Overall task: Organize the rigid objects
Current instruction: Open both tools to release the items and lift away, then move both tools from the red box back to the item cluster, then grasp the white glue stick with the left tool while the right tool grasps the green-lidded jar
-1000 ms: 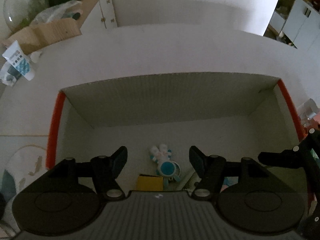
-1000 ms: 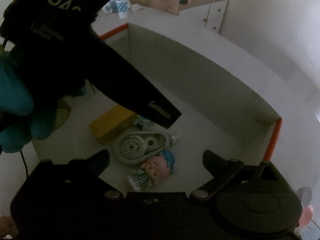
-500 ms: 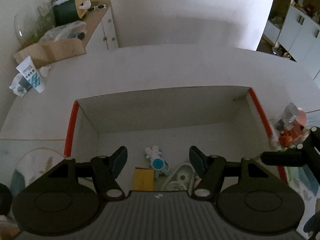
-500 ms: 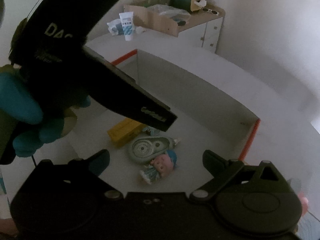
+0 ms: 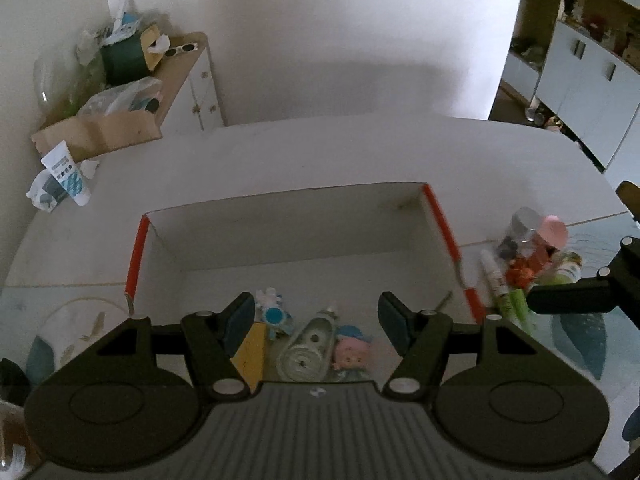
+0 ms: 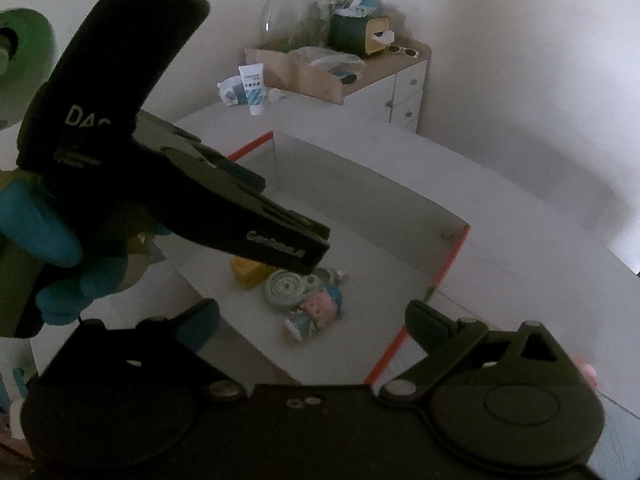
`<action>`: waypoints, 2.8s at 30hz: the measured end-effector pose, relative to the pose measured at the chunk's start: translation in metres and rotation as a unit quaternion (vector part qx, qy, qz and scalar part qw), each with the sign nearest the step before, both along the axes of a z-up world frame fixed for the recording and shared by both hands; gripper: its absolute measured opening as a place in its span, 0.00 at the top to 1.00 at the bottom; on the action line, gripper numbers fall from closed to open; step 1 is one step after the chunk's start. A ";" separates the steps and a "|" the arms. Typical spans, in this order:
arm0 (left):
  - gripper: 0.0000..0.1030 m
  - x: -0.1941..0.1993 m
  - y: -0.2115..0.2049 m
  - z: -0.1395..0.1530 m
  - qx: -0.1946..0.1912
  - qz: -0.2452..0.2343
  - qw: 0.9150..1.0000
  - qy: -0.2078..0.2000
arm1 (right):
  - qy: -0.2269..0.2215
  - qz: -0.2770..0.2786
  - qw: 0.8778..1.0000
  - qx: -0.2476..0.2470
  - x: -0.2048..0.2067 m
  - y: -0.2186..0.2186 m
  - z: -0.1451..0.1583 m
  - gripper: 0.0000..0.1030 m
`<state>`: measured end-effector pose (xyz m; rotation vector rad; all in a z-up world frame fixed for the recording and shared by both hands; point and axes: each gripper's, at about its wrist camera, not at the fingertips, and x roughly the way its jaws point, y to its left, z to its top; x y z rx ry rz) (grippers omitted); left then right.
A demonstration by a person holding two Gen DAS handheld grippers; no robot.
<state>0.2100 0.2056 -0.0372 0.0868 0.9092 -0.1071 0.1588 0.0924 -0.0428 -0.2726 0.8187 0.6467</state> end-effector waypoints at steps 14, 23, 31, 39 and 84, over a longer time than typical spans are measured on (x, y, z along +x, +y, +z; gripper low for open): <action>0.22 -0.039 -0.047 0.017 -0.015 -0.012 1.000 -0.021 | -0.011 -0.020 0.999 0.035 -0.029 -0.063 0.013 0.02; 0.22 -0.054 -0.078 0.016 -0.016 -0.014 0.999 -0.024 | -0.008 -0.040 0.997 0.063 -0.040 -0.110 0.015 0.01; 0.22 -0.061 -0.108 0.013 -0.020 -0.013 1.000 -0.020 | -0.006 -0.054 0.995 0.078 -0.040 -0.145 0.011 0.01; 0.22 -0.064 -0.146 0.005 -0.029 -0.032 0.999 -0.020 | -0.003 -0.065 0.994 0.084 -0.040 -0.188 0.004 0.01; 0.06 -0.037 -0.222 -0.106 -0.015 0.010 1.000 0.000 | 0.032 -0.088 0.996 0.005 0.059 -0.275 -0.096 0.03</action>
